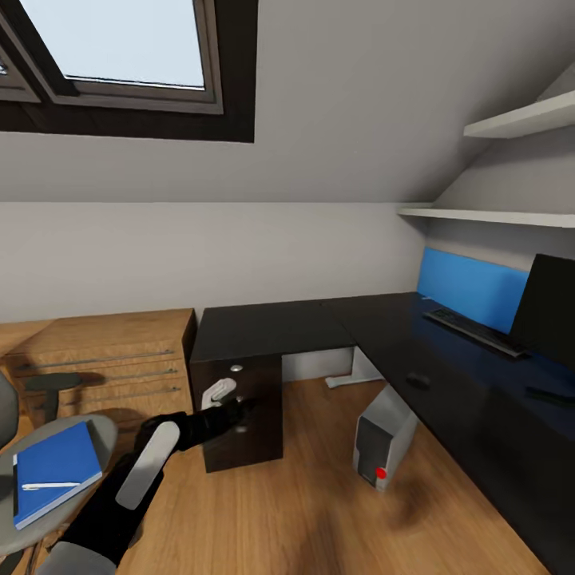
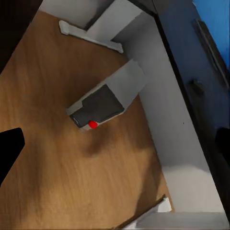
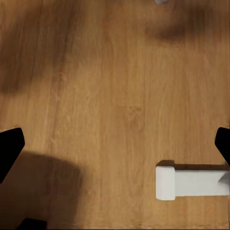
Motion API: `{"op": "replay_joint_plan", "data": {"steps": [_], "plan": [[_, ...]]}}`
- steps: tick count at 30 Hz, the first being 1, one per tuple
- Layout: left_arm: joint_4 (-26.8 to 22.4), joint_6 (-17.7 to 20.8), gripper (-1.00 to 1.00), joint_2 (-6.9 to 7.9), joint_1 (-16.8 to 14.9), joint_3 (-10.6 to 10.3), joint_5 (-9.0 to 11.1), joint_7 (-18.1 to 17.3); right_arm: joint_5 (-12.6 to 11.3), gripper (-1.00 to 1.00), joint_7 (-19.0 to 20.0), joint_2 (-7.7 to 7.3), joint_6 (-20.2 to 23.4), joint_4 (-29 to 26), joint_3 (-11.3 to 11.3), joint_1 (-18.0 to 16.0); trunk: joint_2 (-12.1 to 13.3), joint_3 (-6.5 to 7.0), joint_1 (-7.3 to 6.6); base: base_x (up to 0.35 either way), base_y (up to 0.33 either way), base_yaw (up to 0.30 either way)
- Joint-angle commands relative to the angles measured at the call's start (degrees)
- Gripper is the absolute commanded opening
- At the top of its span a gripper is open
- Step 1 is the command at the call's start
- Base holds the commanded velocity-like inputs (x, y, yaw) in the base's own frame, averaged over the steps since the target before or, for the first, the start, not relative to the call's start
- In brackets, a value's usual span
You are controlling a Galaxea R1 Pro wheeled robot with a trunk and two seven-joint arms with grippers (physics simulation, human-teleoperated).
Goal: In the bedroom, organize the workspace by keeping the computer under the desk, ensuring the monitor is on the desk, placing the keyboard on the desk next to the monitor, placing the mouse on the desk next to the keyboard, moving the folder from the swivel chair onto the desk next to the mouse, stacking the notebook on top of the folder with the pen on top of the notebook, and positioning the swivel chair next to the desk.
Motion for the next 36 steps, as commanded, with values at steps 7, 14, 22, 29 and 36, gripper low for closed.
{"op": "replay_joint_plan", "data": {"steps": [7,14,22,29,36], "plan": [[3.8,3.37,1.0,-4.5,-10.49,-0.16,0.3,1.4,-0.58,1.0,0.25,-0.12,-3.84,2.38,0.38,0.93,2.78,1.19,-1.54,0.001,0.001,-0.034],[4.11,3.19,1.0,-4.92,-10.94,0.23,0.43,3.89,-0.26,1.0,0.27,0.35,-4.45,4.45,0.5,1.23,5.59,2.45,-3.08,0.0,0.0,-0.008],[14.46,0.2,1.0,-8.17,-11.02,-1.99,0.28,12.03,0.0,1.0,0.27,0.86,-4.87,7.05,0.54,1.26,8.8,3.88,-4.84,0.0,0.0,-0.01],[17.01,-2.94,1.0,-8.71,-10.95,-2.59,0.3,12.09,0.03,1.0,0.21,0.87,-4.86,7.11,0.52,1.26,11.61,5.13,-6.38,0.0,0.0,-0.01],[18.09,-4.66,1.0,-8.34,-9.36,-4.14,-0.55,11.42,0.03,1.0,0.21,0.87,-4.62,7.14,0.55,1.26,14.42,6.38,-7.91,0.0,0.0,-0.001]]}}
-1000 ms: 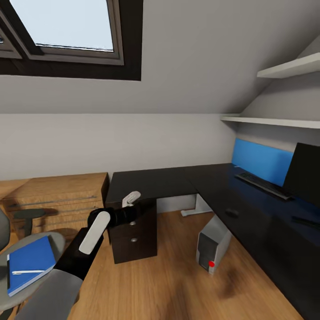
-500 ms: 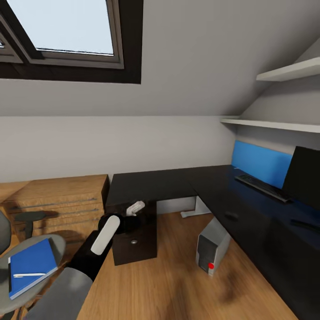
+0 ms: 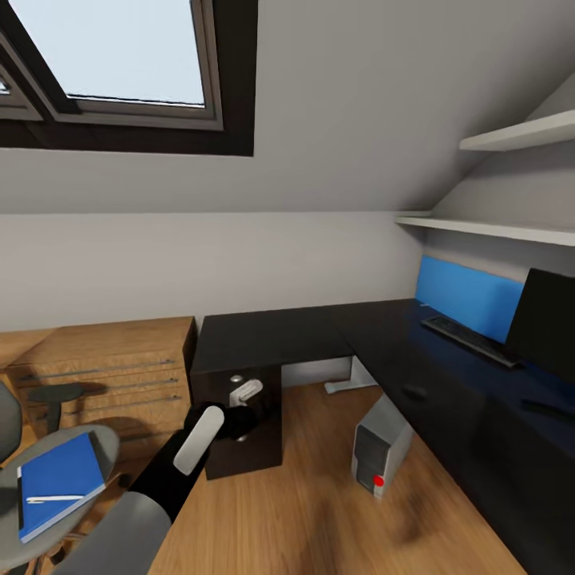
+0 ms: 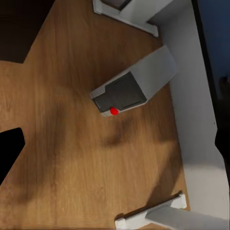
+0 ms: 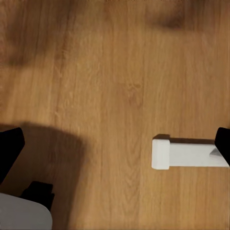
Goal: In the bedroom, organize the workspace by keeping the computer under the desk, ensuring the monitor is on the desk, placing the keyboard on the desk next to the monitor, placing the mouse on the desk next to the keyboard, moving the folder from the swivel chair onto the desk next to the mouse, stacking the notebook on top of the folder with the pen on top of the notebook, and positioning the swivel chair next to the desk.
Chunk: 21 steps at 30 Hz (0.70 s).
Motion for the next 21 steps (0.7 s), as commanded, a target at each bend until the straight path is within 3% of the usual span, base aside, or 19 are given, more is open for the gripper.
{"op": "replay_joint_plan", "data": {"steps": [1,4,14,21], "plan": [[0.09,-1.18,1.0,0.09,0.24,-0.45,0.1,0.51,-0.6,1.0,0.22,-0.04,-0.17,0.04,0.29,-0.04,0.37,0.11,-0.23,0.0,0.0,0.0],[1.05,-4.01,1.0,0.33,0.68,-1.06,-0.86,-0.35,-0.61,1.0,0.29,-0.04,-0.38,0.09,0.3,-0.04,1.57,0.65,-0.88,0.0,0.0,-0.011],[2.3,-5.2,1.0,1.46,1.59,-0.29,-1.04,-1.34,-0.61,1.0,0.31,-0.04,-0.06,0.06,0.25,-0.04,5.58,2.45,-3.08,0.0,0.0,-0.008],[3.8,-8.76,1.0,1.56,1.61,-0.3,-1.06,-3.41,-0.6,1.0,0.31,-0.04,-0.37,0.06,0.25,-0.04,8.39,3.7,-4.62,0.0,0.0,-0.009]]}}
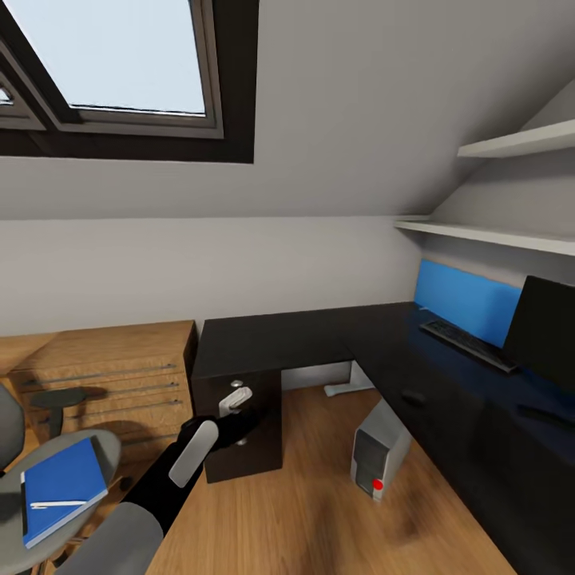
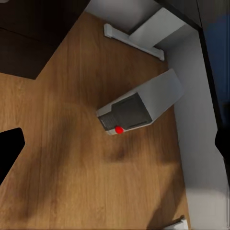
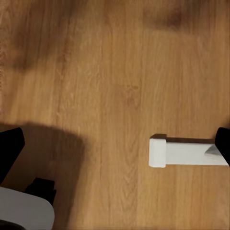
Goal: In the bedroom, organize the workspace by keeping the computer under the desk, ensuring the monitor is on the desk, placing the keyboard on the desk next to the monitor, placing the mouse on the desk next to the keyboard, moving the folder from the swivel chair onto the desk next to the mouse, stacking the notebook on top of the folder with the pen on top of the notebook, and positioning the swivel chair next to the desk.
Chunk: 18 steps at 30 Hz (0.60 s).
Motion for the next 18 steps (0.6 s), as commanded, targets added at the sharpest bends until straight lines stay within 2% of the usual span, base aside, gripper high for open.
{"op": "replay_joint_plan", "data": {"steps": [1,18], "plan": [[0.17,-0.04,1.0,0.09,-0.04,-0.07,0.61,-0.02,-0.6,1.0,0.22,-0.04,-0.15,0.03,0.3,-0.05,0.36,0.11,-0.22,0.0,0.0,-0.006],[0.8,-0.03,1.0,1.38,-0.04,-0.05,0.7,-2.78,-0.6,1.0,0.22,-0.04,0.15,0.03,0.38,-0.05,7.18,3.16,-3.96,0.0,0.0,-0.001]]}}
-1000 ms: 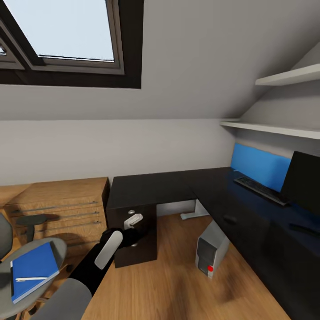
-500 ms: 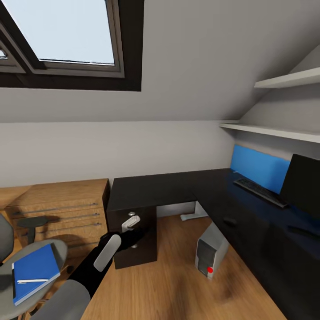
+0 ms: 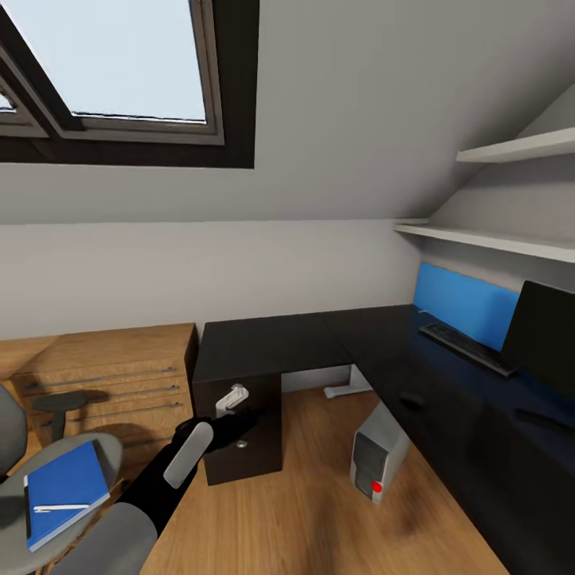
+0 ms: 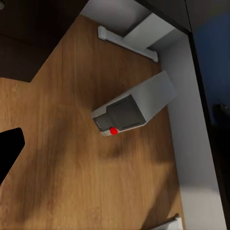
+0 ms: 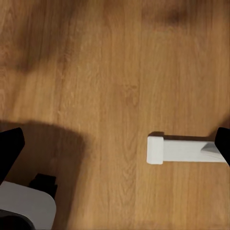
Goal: In the bedroom, organize the workspace by keeping the computer under the desk, ensuring the monitor is on the desk, placing the keyboard on the desk next to the monitor, placing the mouse on the desk next to the keyboard, moving the folder from the swivel chair onto the desk next to the mouse, stacking the notebook on top of the folder with the pen on top of the notebook, and positioning the swivel chair next to the desk.
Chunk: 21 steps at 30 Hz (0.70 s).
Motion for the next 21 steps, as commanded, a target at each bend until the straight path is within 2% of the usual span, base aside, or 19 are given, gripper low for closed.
{"op": "replay_joint_plan", "data": {"steps": [1,16,18,20,21], "plan": [[-0.09,0.08,1.0,0.04,-0.04,-0.09,0.61,0.53,-0.6,1.0,0.22,-0.04,-0.2,0.03,0.28,-0.05,0.36,0.1,-0.22,0.0,0.0,0.0],[-0.1,-0.16,1.0,0.13,-0.04,-0.3,0.45,0.64,-0.55,1.0,0.36,-0.34,-0.81,0.06,0.55,0.63,6.37,2.8,-3.51,0.0,0.0,0.0],[-0.1,-0.16,1.0,0.13,-0.04,-0.29,0.44,0.66,-0.41,1.0,0.77,-0.35,-0.99,-0.31,0.82,2.28,7.18,3.15,-3.95,0.0,0.0,0.0],[-0.1,-0.17,1.0,0.13,-0.04,-0.27,0.44,0.67,-0.06,1.0,1.72,-0.43,-2.72,-3.38,1.23,7.49,7.98,3.51,-4.39,0.0,0.0,0.0],[-0.1,-0.17,1.0,0.13,-0.04,-0.27,0.43,0.68,-0.01,1.0,1.86,-0.51,-3.08,-5.06,1.22,8.82,8.38,3.69,-4.61,0.0,0.0,0.0]]}}
